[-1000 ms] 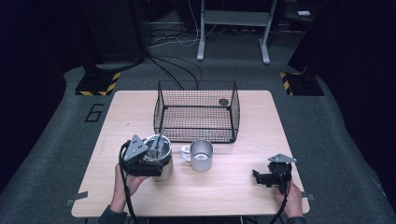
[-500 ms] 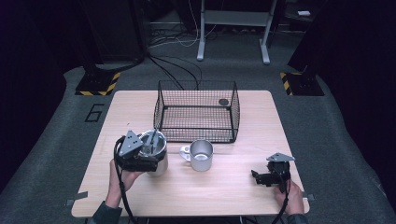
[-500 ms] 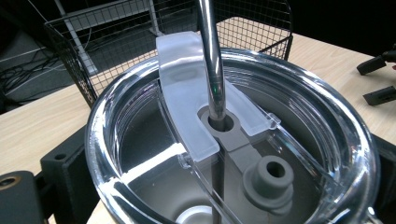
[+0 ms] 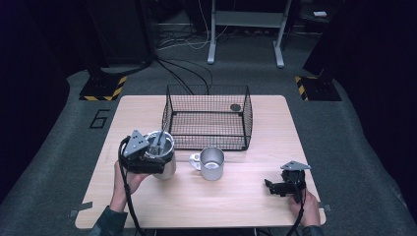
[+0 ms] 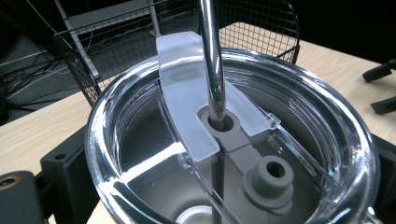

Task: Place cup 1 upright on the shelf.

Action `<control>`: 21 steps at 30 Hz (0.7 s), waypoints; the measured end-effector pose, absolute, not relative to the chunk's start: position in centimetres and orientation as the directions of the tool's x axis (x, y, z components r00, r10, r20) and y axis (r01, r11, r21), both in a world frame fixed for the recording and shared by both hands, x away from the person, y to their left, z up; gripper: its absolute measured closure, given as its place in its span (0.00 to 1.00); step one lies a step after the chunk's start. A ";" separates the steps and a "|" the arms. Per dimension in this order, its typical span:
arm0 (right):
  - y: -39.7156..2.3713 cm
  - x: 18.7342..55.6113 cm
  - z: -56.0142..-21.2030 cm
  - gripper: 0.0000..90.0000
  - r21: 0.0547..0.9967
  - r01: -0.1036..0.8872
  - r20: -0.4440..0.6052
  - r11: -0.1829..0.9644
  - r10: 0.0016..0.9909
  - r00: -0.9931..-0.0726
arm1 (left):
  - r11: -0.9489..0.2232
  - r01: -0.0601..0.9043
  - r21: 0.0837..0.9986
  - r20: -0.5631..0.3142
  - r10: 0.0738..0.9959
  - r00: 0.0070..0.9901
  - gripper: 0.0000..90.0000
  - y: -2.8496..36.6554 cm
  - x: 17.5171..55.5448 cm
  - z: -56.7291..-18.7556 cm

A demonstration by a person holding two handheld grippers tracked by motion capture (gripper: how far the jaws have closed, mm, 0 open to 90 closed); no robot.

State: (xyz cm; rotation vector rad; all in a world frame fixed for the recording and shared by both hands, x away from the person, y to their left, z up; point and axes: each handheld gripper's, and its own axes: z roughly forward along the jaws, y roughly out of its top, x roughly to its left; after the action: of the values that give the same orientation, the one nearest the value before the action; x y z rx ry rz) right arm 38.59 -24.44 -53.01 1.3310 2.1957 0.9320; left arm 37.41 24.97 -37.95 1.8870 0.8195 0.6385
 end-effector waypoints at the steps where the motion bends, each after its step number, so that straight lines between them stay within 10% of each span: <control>1: -24.4 38.6 -53.0 0.00 0.720 0.615 -0.002 0.322 0.887 -0.462 | -0.328 0.273 0.904 0.081 0.760 0.645 0.05 25.0 37.5 -37.8; 21: -24.4 38.6 -53.0 0.00 0.720 0.615 -0.002 0.322 0.887 -0.462 | -0.328 0.230 0.916 0.103 0.749 0.655 0.05 25.2 38.9 -34.9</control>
State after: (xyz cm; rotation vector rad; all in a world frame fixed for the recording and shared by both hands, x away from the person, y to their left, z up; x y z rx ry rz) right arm 38.59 -24.44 -53.01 1.3308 2.1955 0.9323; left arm 38.89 25.16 -34.92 1.8737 0.7742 0.6513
